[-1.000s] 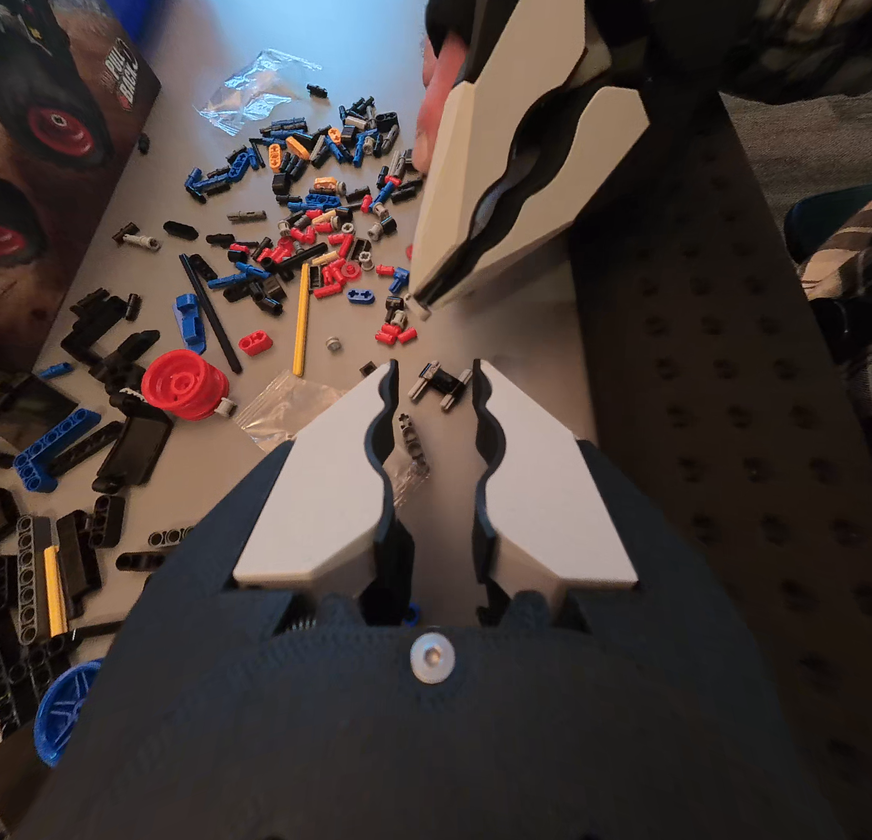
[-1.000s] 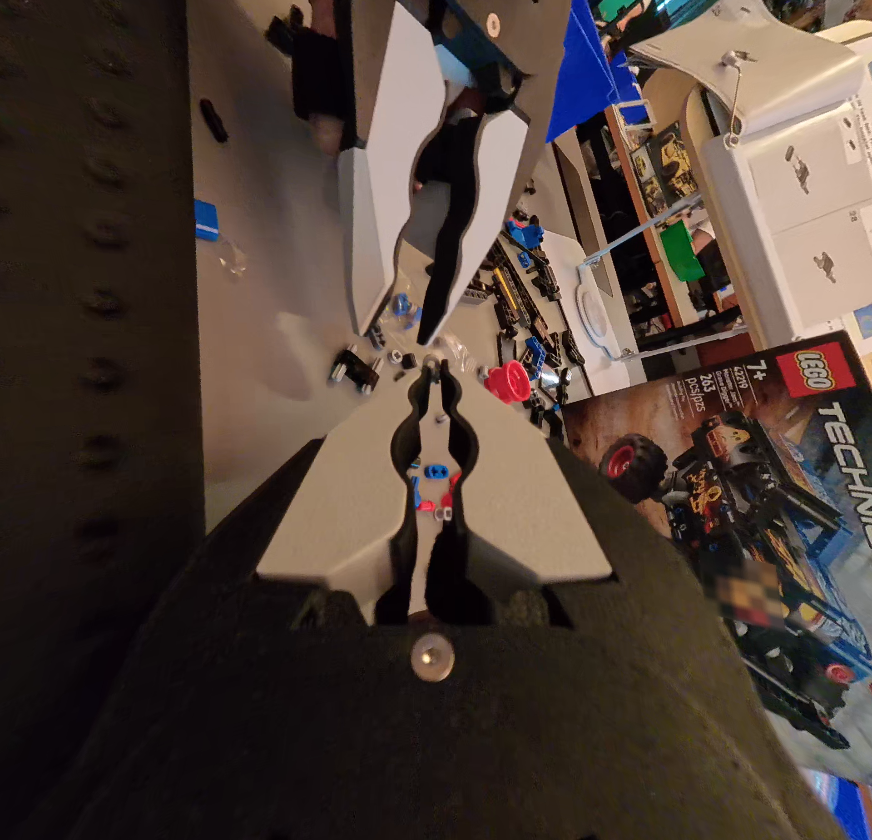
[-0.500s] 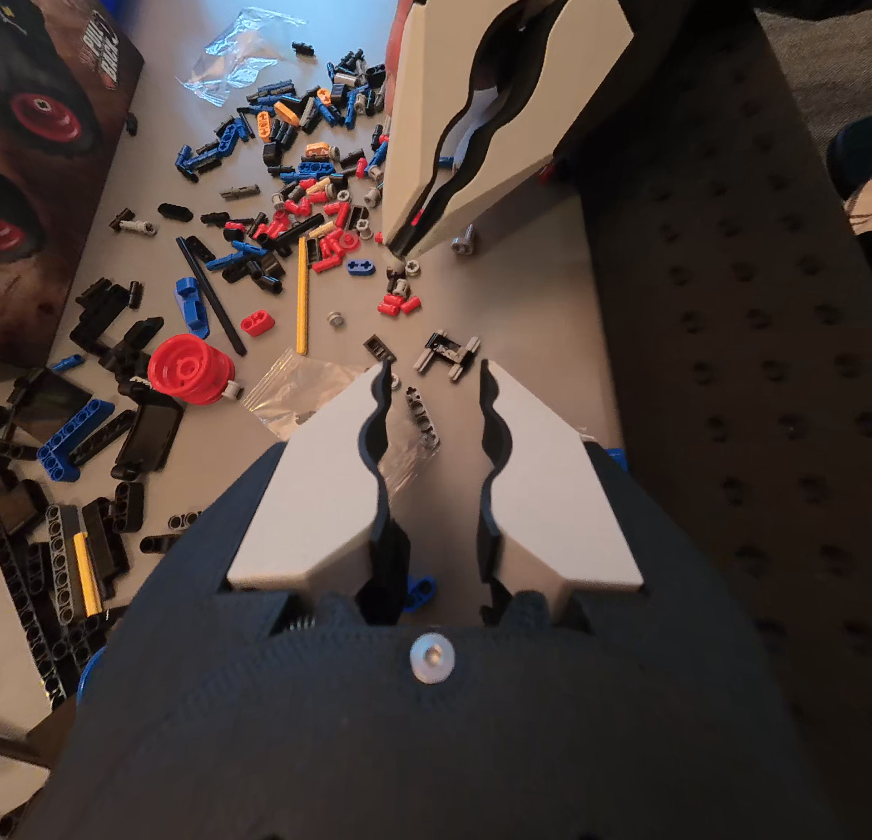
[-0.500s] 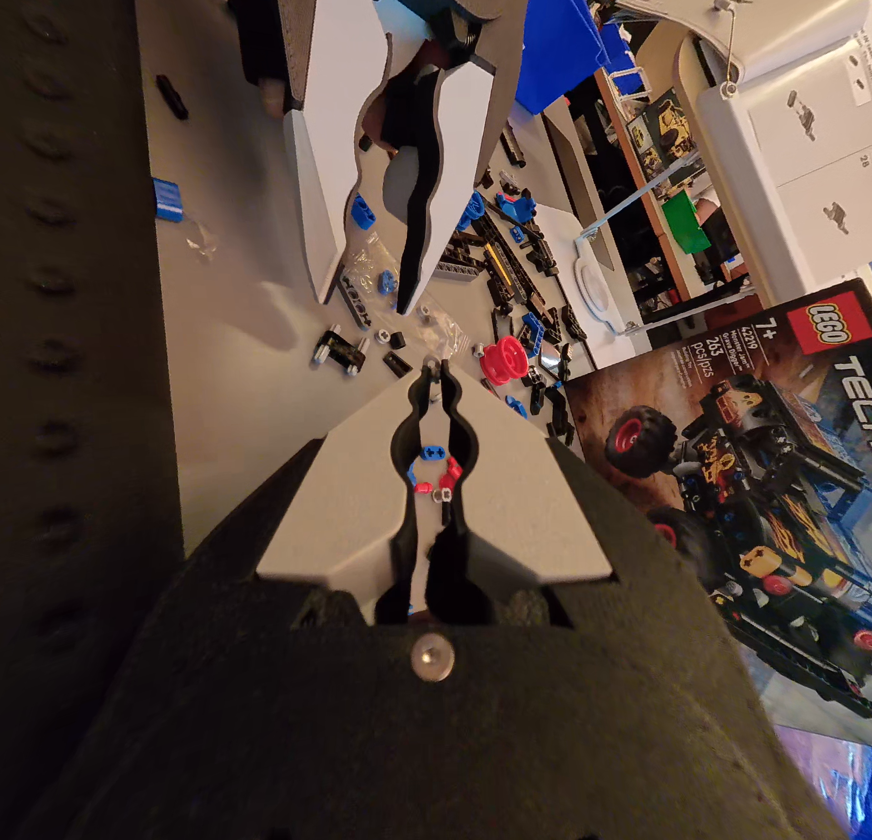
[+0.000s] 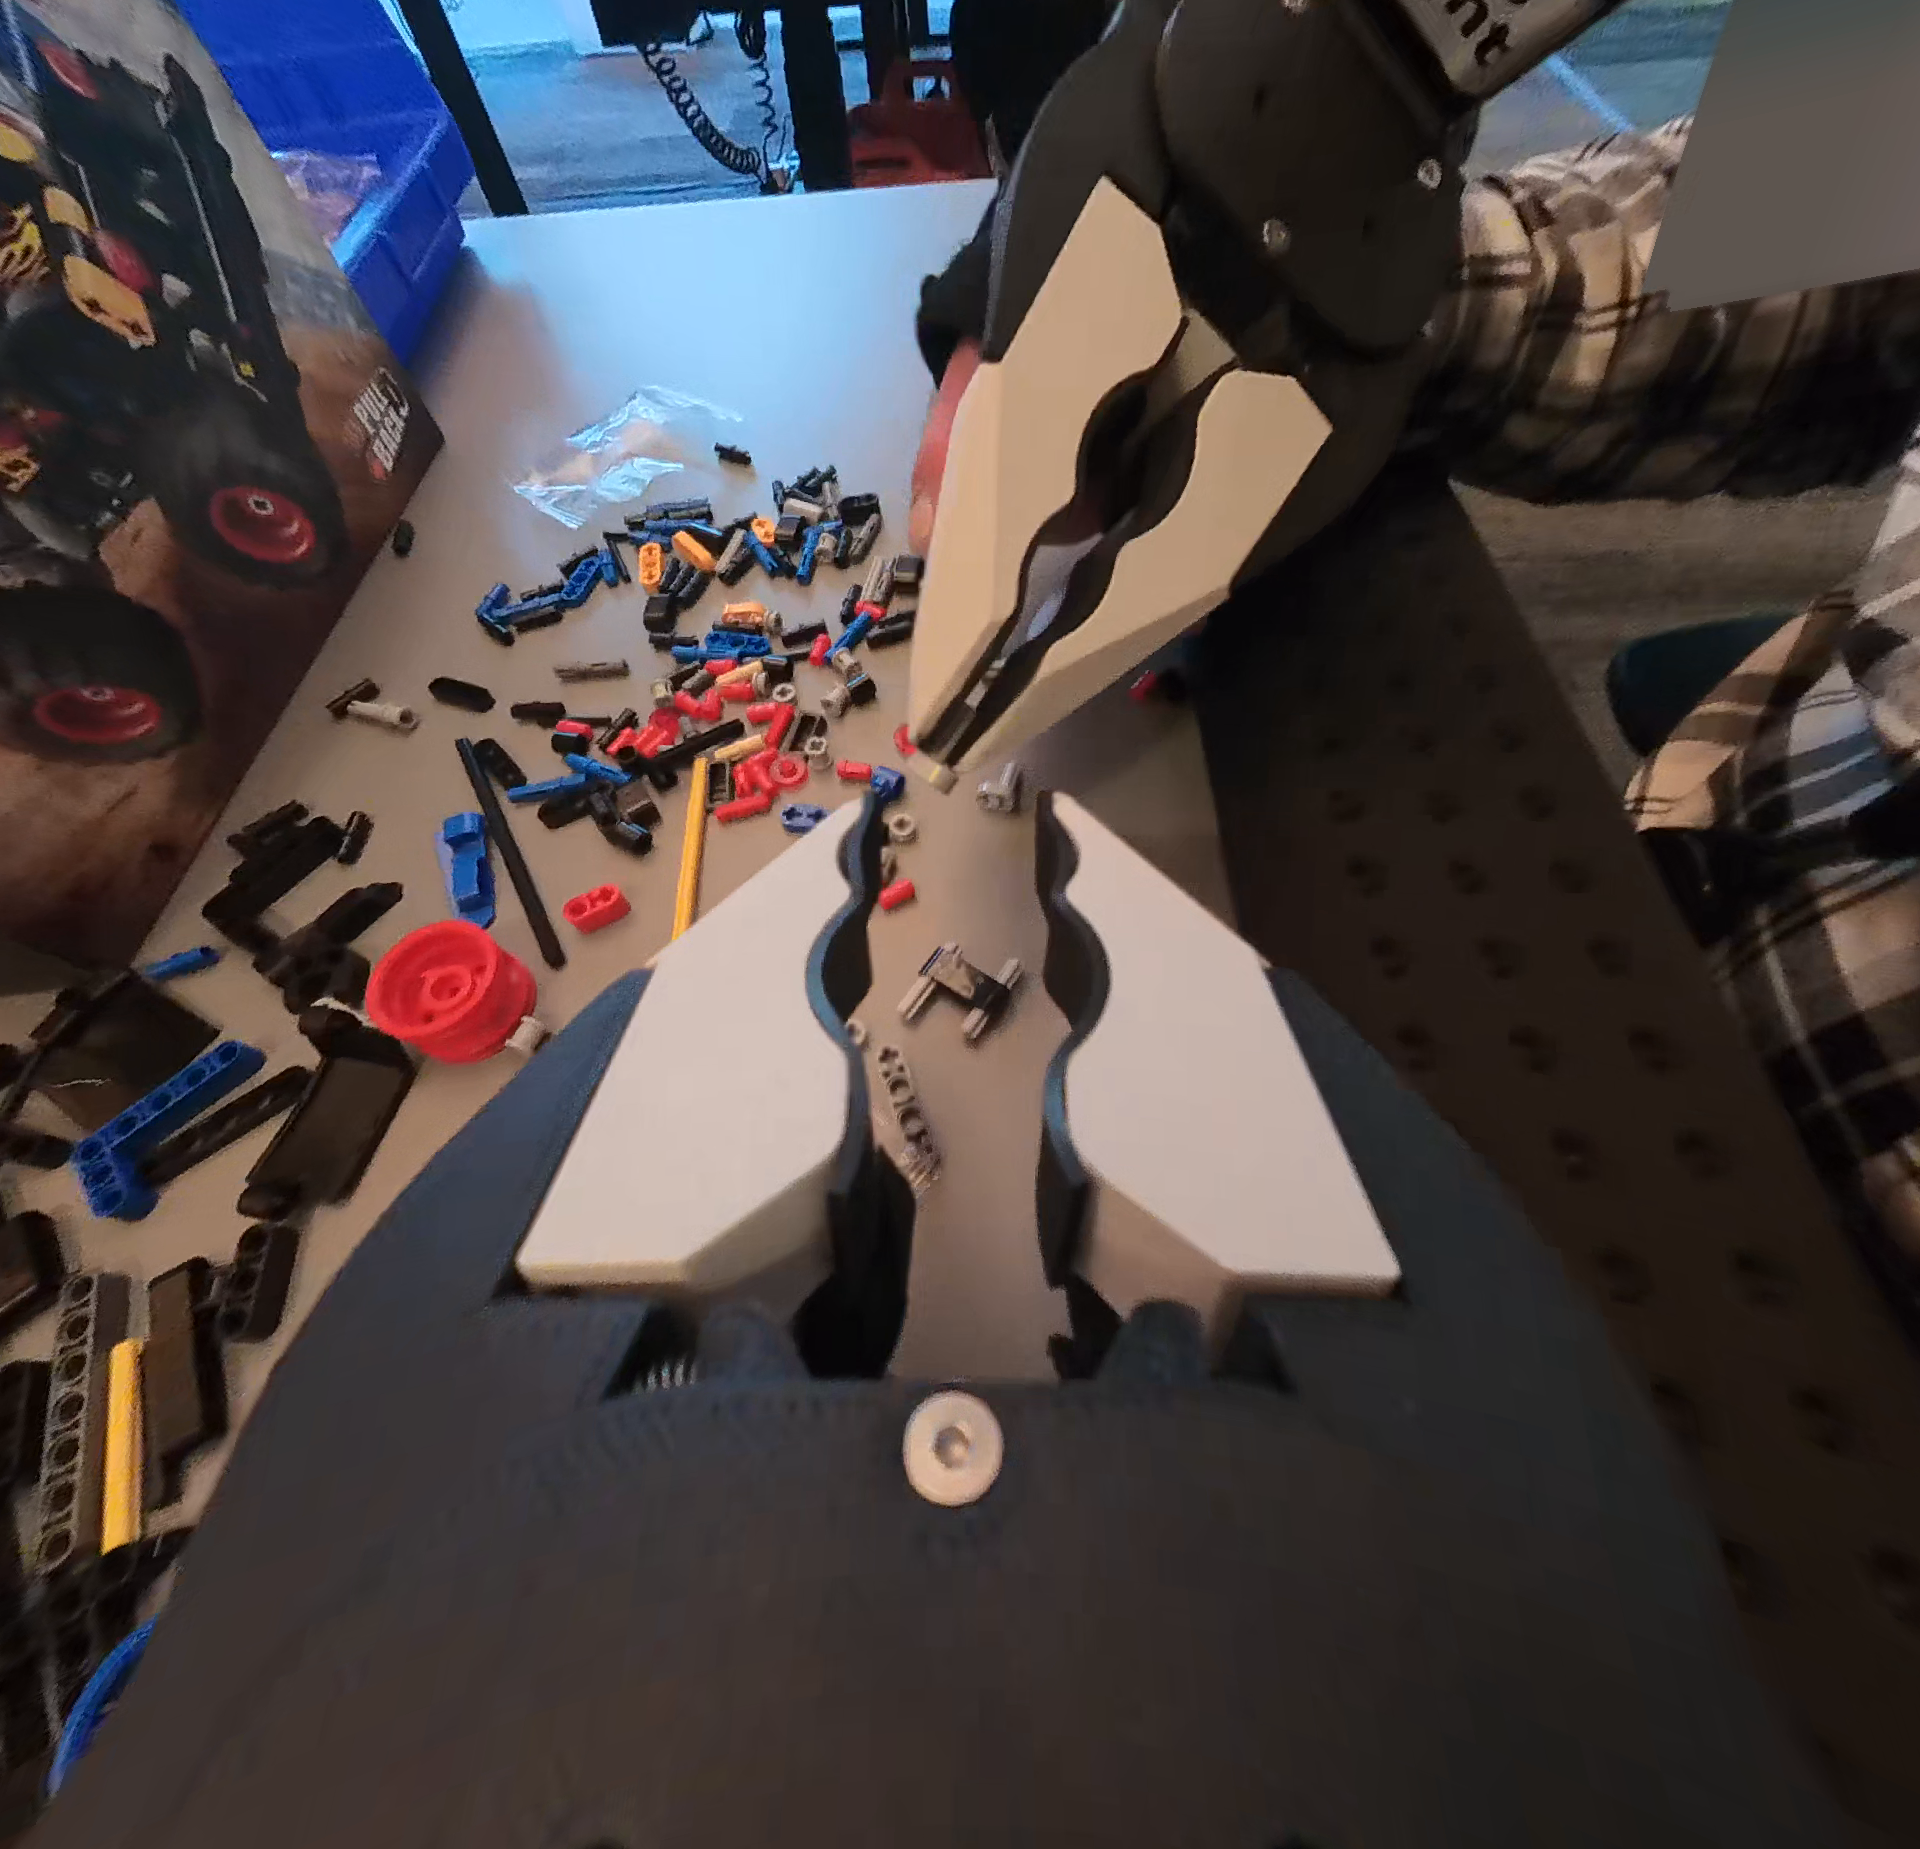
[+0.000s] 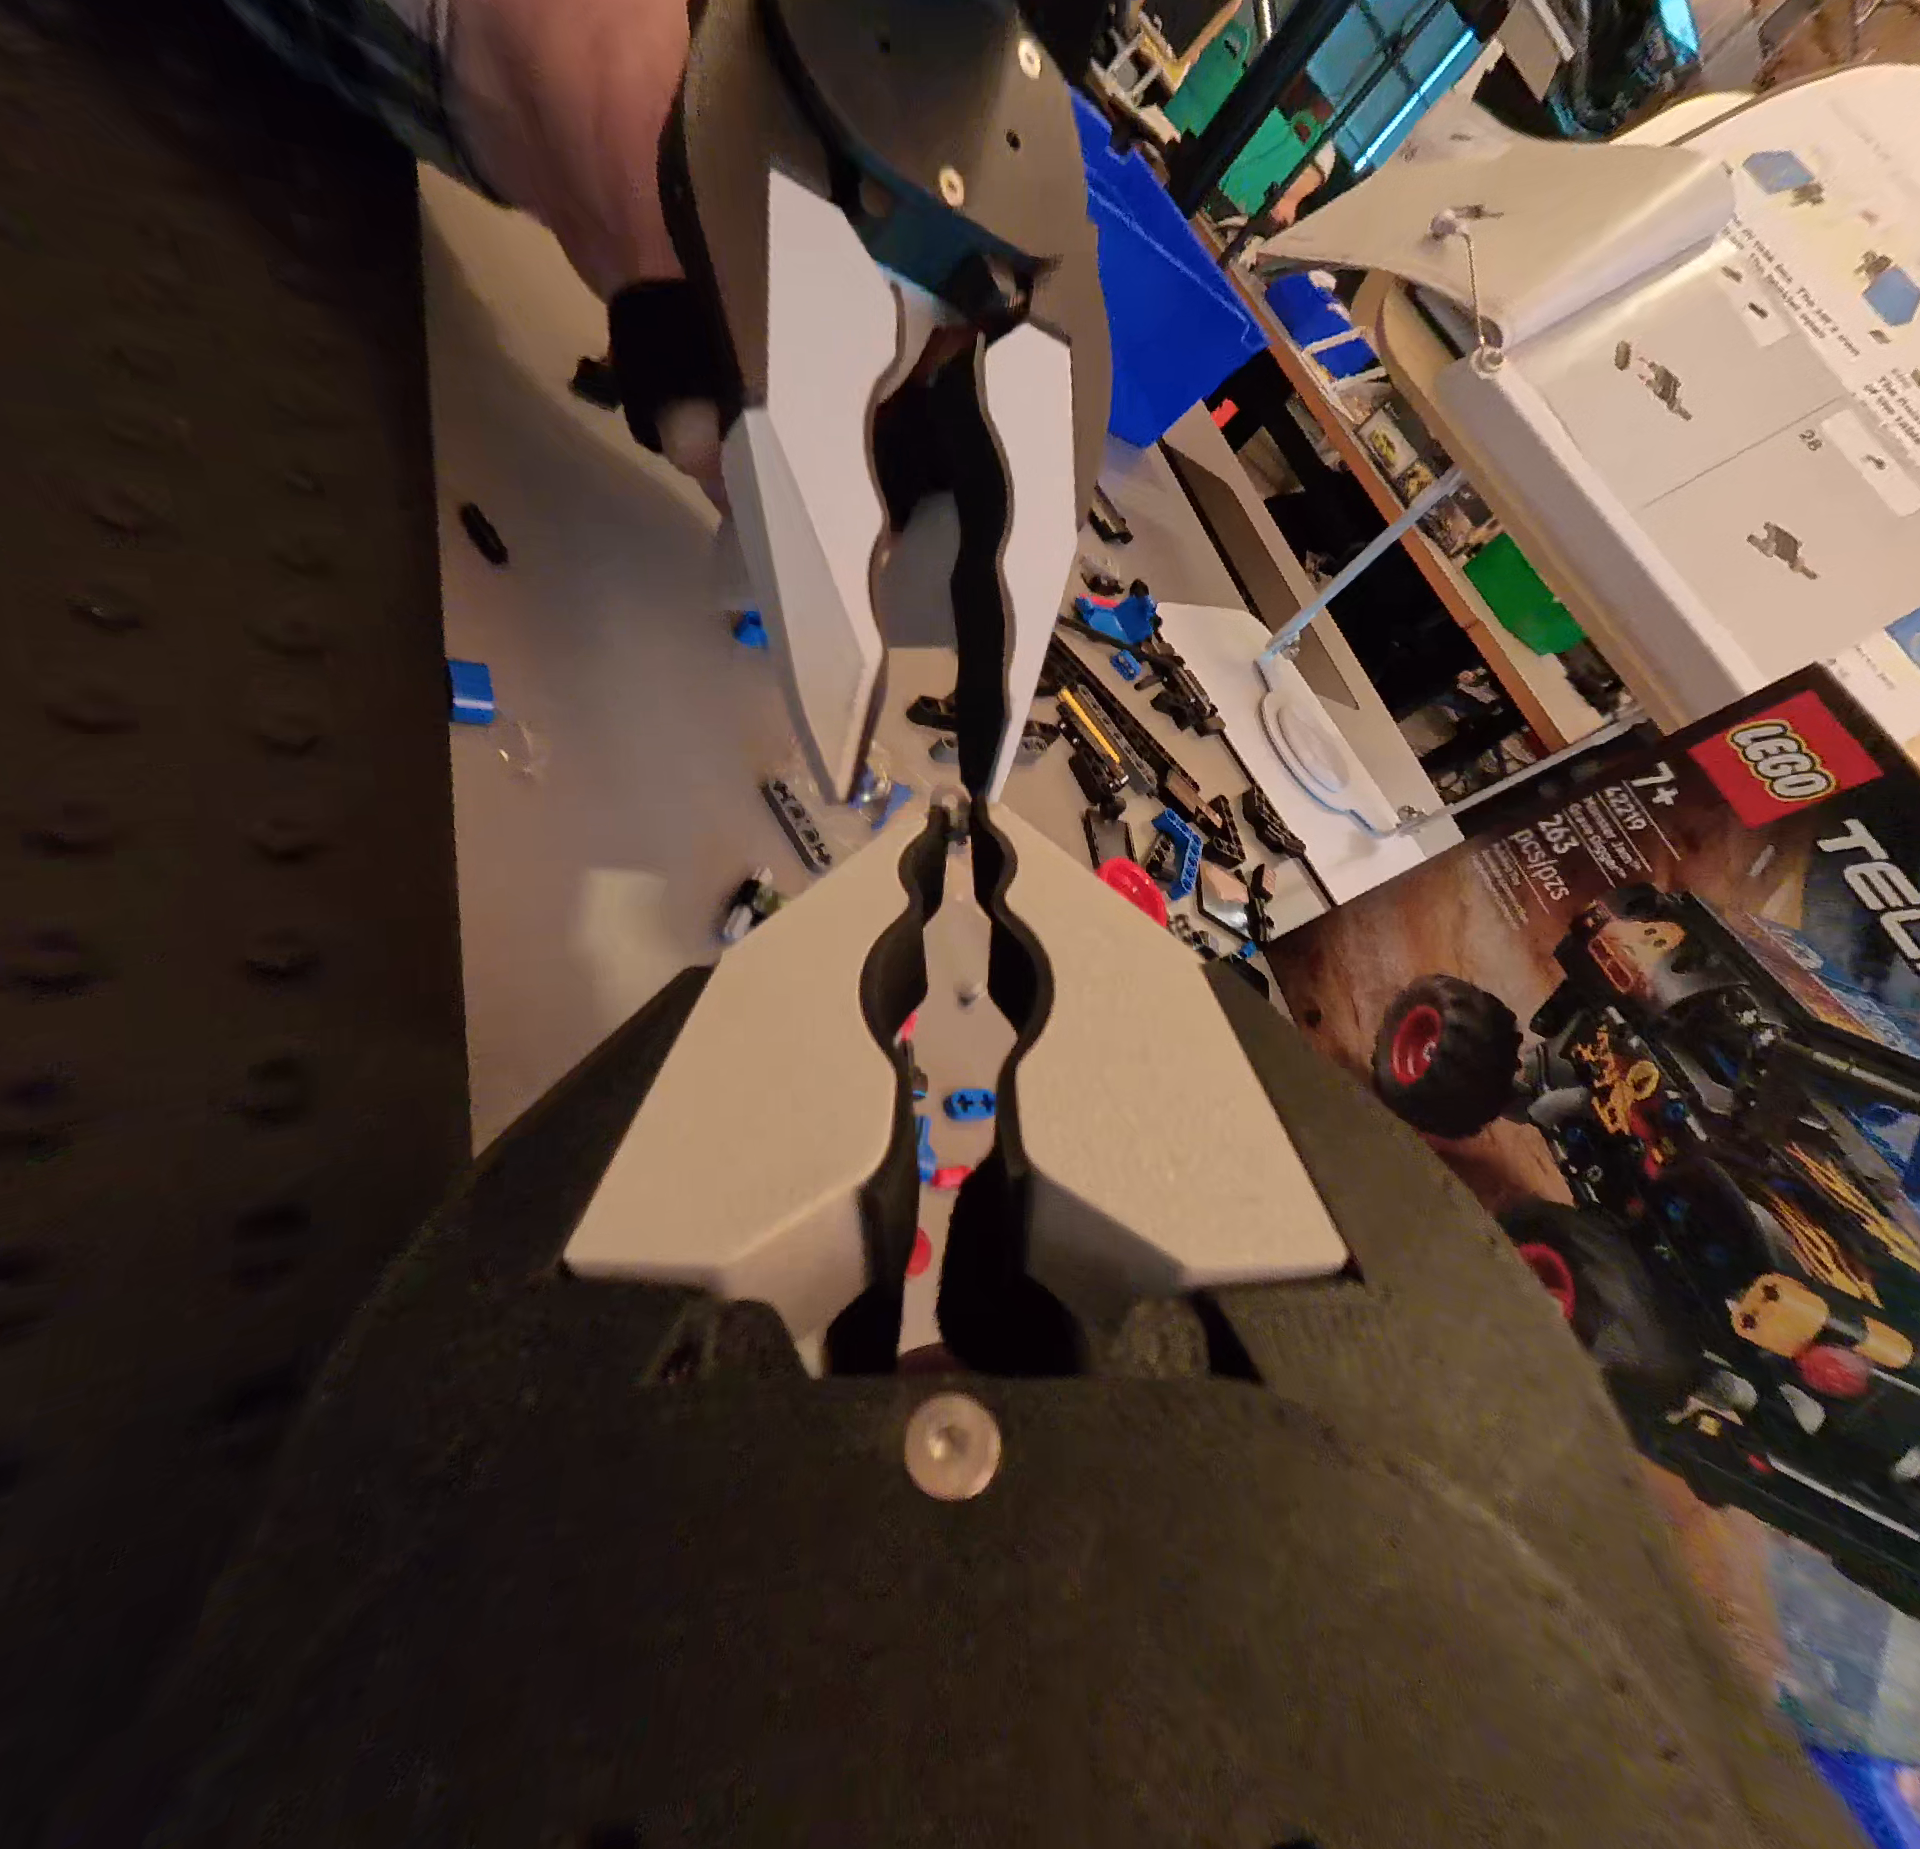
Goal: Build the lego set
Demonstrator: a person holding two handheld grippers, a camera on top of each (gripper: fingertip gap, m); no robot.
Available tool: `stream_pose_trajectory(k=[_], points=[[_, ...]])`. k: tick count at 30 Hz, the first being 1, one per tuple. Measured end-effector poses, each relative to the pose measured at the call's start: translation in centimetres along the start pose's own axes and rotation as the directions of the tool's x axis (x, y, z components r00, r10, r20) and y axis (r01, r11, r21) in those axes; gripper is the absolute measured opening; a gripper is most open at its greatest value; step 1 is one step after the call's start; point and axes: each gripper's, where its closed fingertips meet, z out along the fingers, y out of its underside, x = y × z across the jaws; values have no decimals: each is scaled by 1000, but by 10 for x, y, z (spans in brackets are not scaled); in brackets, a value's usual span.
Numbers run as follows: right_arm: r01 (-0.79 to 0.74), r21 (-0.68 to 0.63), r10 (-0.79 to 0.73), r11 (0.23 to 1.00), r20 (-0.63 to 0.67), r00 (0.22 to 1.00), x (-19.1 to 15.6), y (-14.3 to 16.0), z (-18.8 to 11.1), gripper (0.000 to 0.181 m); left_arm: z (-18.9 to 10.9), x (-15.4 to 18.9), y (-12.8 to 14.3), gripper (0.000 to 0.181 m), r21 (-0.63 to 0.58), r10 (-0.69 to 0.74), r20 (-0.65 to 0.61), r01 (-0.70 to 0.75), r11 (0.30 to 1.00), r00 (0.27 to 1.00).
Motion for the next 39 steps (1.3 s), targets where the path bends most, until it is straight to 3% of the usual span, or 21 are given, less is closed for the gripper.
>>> stream_pose_trajectory(k=[6, 9, 24, 30, 35, 39], points=[[-4, 47, 3, 999, 18, 1000, -3, -8, -2, 4, -5, 2, -13, 8, 94, -113, -76, 120, 988, 991], [7, 50, -8, 999, 17, 1000, -4, -9, -3, 4, -6, 3, -13, 7, 103, -138, -99, 148, 984, 985], [-51, 14, 52, 999, -24, 998, 2, -10, -2, 12, -8, -8, -15, 2, 128, -69, 30, 65, 990, 997], [-259, -3, 259, 966, -17, 966, 5, -11, -2, 15, -8, -13, -18, 2, 100, 59, 155, -75, 992, 986], [-514, 23, 514, 858, 2, 858, 10, -14, -2, 13, -13, -22, -24, 2, 61, 179, 300, -206, 977, 937], [-625, 39, 626, 780, -28, 780, 17, -13, 0, 10, -16, -24, -30, 1, 19, 267, 388, -297, 955, 882]])
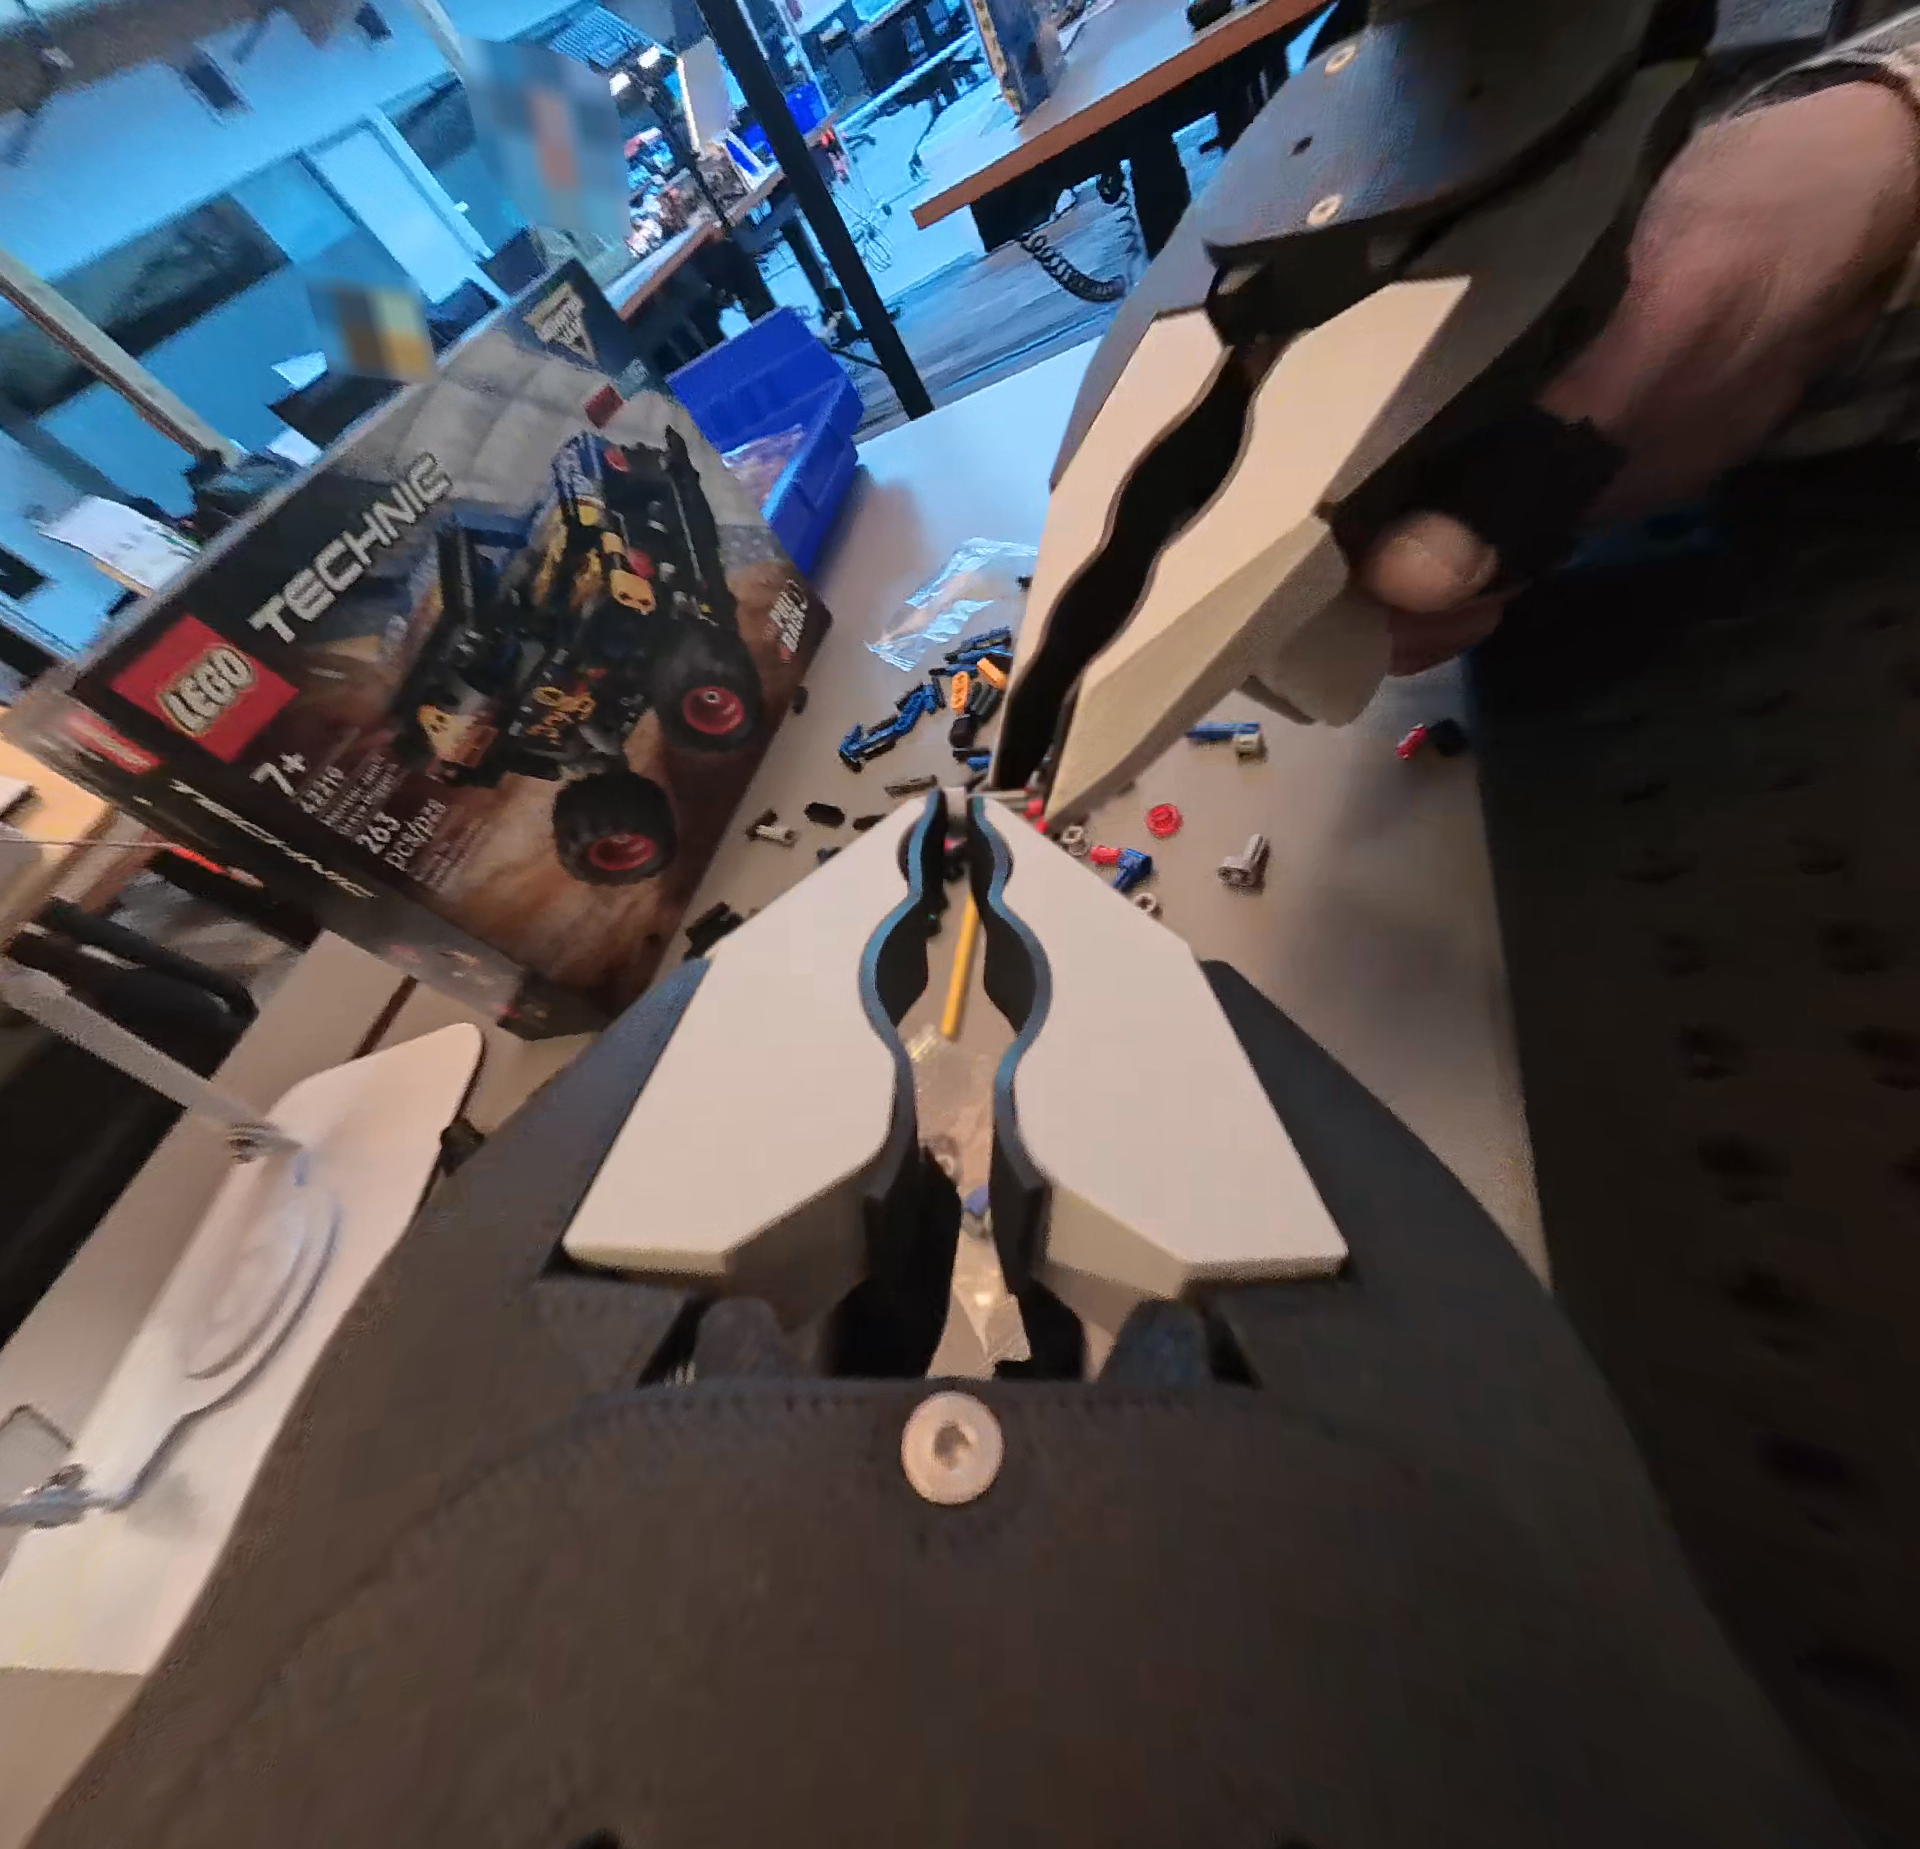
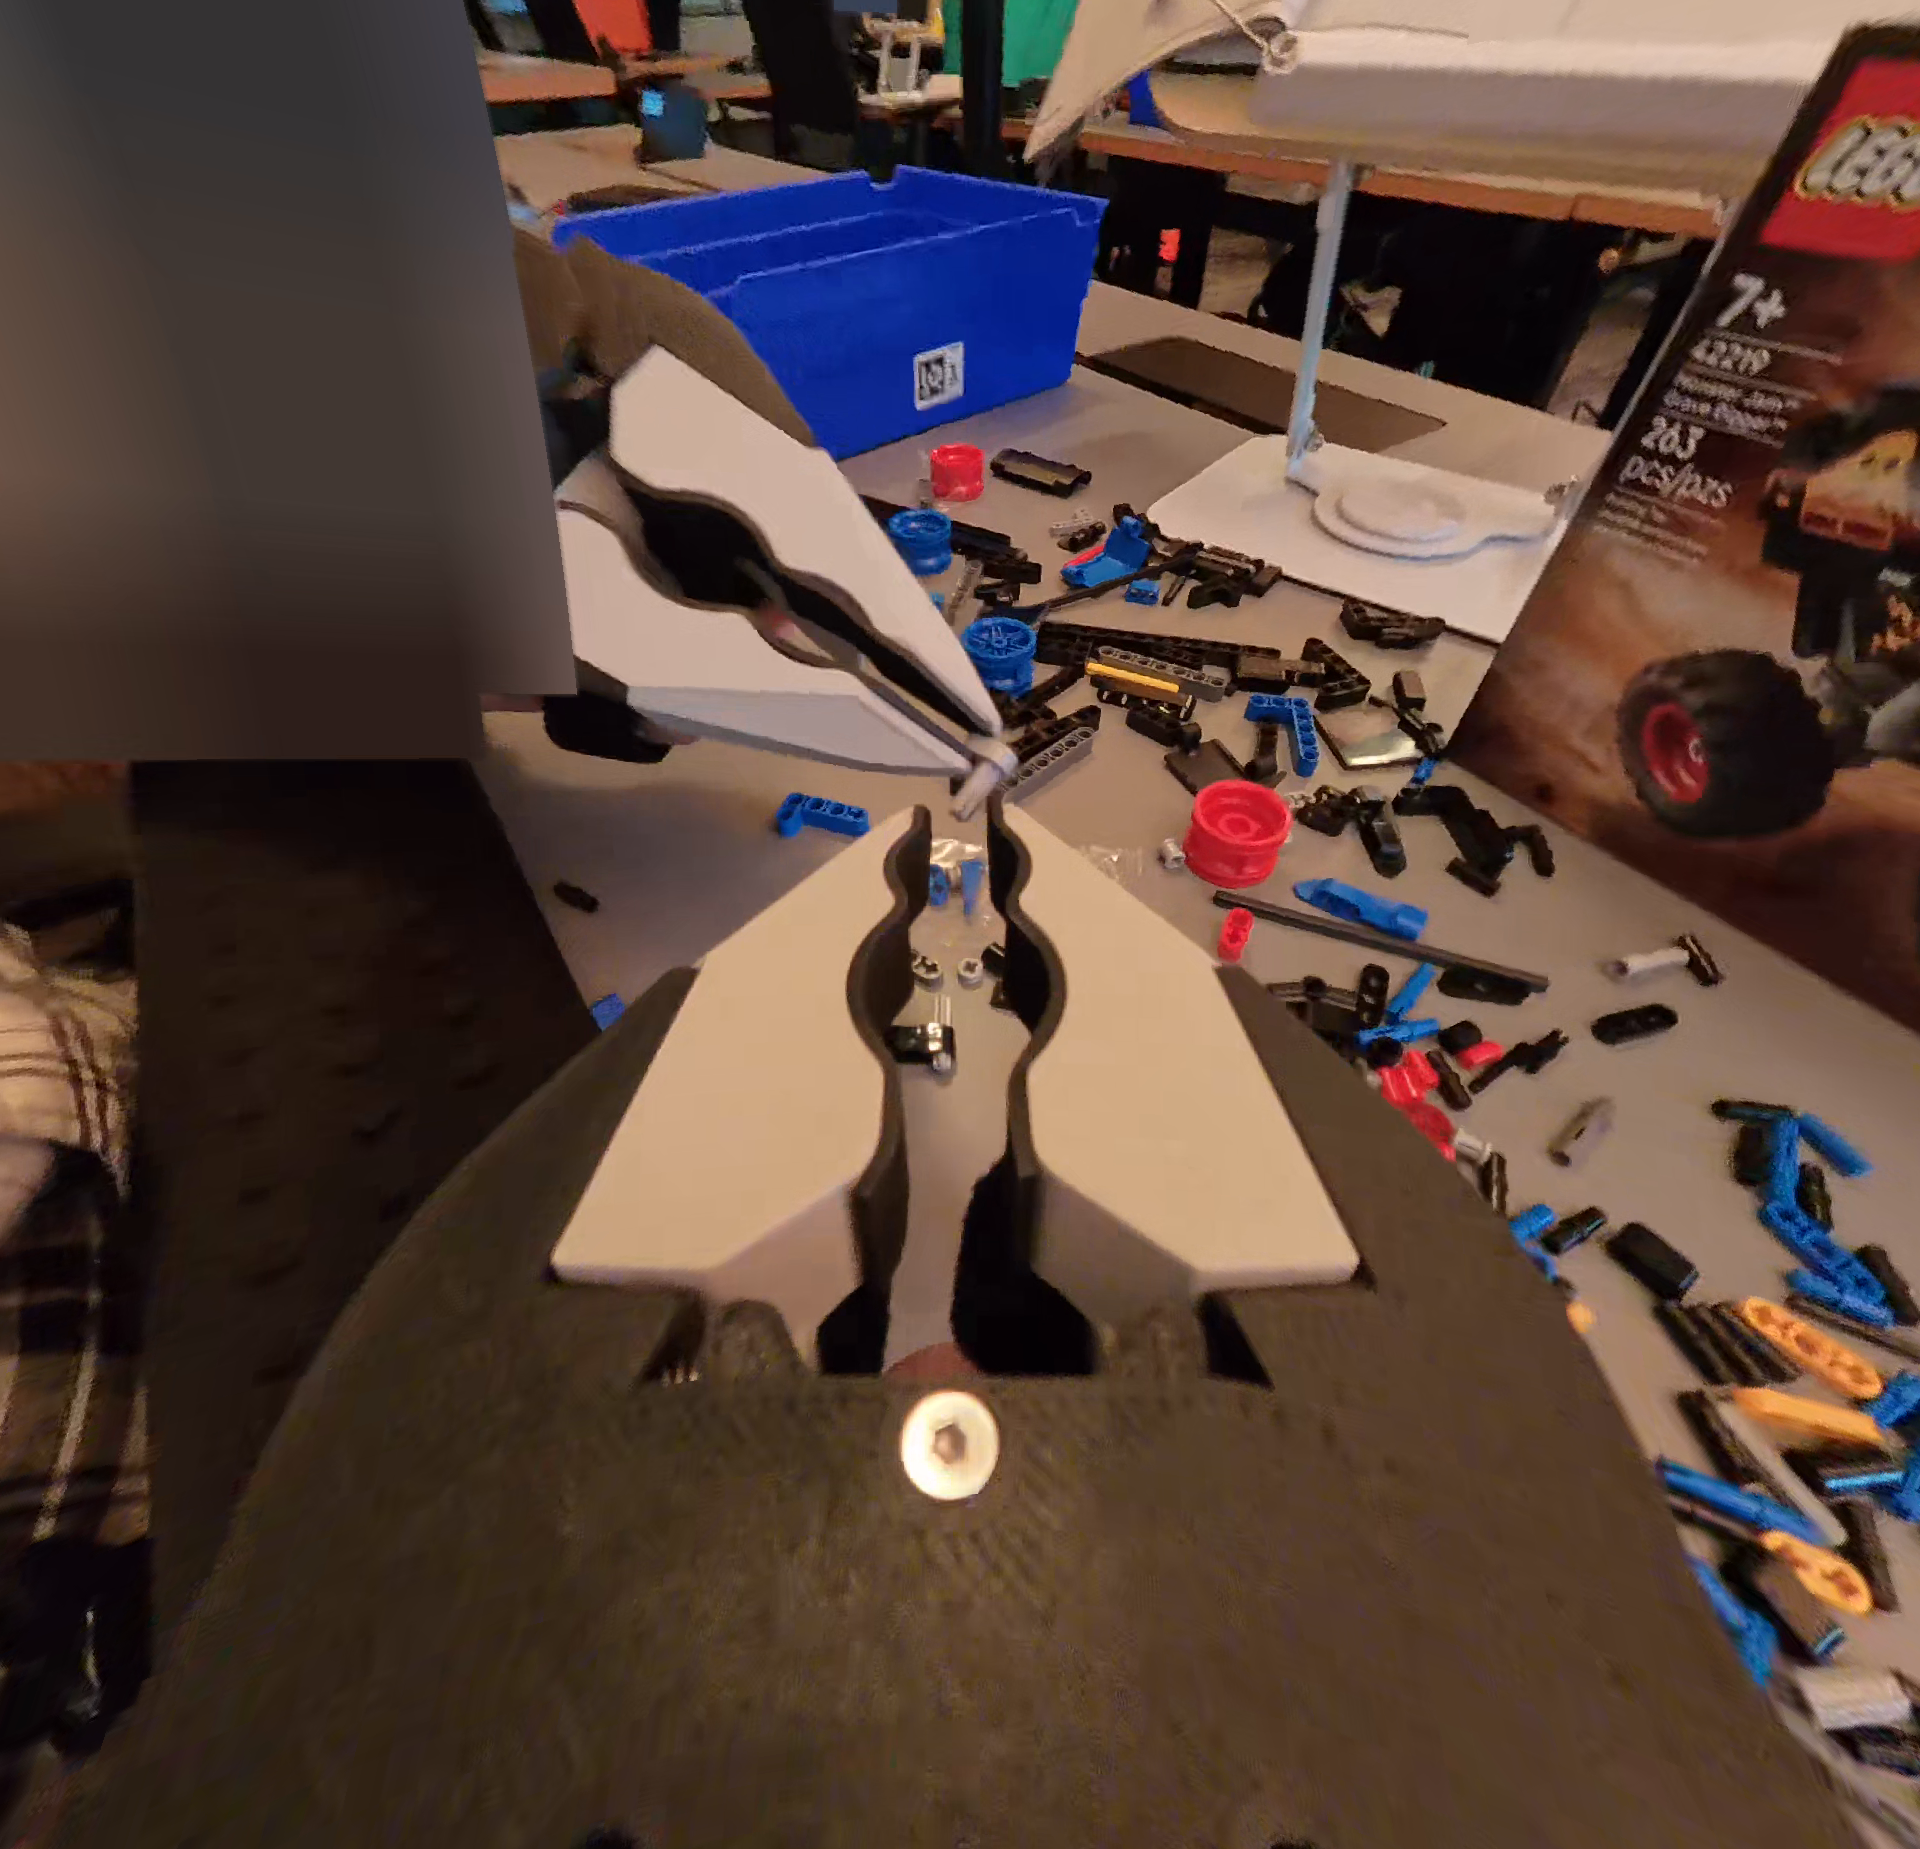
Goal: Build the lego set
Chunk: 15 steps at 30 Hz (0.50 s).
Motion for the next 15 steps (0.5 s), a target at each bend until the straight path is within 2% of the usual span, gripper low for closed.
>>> stream_pose_trajectory(k=[4, 9, 15], points=[[-38, 0, 38, 999, -20, 999, 1, -2, 4, 12, 0, 0, -2, 1, -8, 53, 36, -52, 999, 998], [-106, 29, 106, 994, -4, 994, 3, -6, 3, 5, -2, -2, -6, 1, -4, 112, 70, -112, 994, 991], [-86, 23, 86, 996, -21, 996, 7, -4, 4, 3, -1, 0, -3, 3, -11, 153, 77, -153, 988, 985]])
